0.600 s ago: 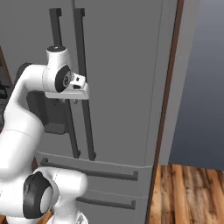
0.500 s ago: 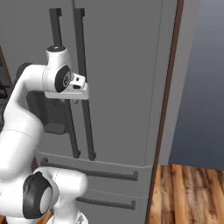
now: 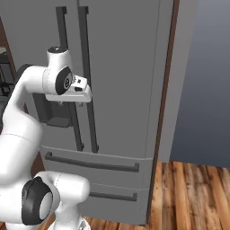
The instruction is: There is a bowl on the dining counter. Grab a lemon wedge from the fridge and place it in the bowl. Then get the liquor bottle and glass cup from the cabinet and place them next to the bowl.
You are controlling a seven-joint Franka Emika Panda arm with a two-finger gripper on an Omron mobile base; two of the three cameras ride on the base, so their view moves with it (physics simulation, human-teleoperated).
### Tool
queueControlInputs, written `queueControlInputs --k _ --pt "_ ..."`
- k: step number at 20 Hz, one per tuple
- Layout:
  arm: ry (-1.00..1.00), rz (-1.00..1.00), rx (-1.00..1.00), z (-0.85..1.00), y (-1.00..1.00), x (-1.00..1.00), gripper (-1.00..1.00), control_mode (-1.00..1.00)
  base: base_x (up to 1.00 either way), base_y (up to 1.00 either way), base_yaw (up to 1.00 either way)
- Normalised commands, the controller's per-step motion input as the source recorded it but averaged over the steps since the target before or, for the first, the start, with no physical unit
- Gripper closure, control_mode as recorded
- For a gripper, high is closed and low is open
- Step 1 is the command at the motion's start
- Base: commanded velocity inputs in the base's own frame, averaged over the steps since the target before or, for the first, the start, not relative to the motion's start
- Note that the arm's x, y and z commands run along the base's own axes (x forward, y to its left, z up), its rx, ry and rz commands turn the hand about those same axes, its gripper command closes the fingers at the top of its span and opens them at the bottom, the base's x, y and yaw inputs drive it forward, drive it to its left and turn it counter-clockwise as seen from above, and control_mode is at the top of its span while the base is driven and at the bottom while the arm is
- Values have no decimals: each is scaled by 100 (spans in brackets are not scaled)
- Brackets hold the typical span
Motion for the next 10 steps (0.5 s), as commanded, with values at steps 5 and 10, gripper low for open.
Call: queueControlInputs --k 5,10 --pt "0 0 0 0 0 0 -100 100 -18 -22 -1" --pt "0 0 0 0 0 0 -100 100 -20 -24 0"
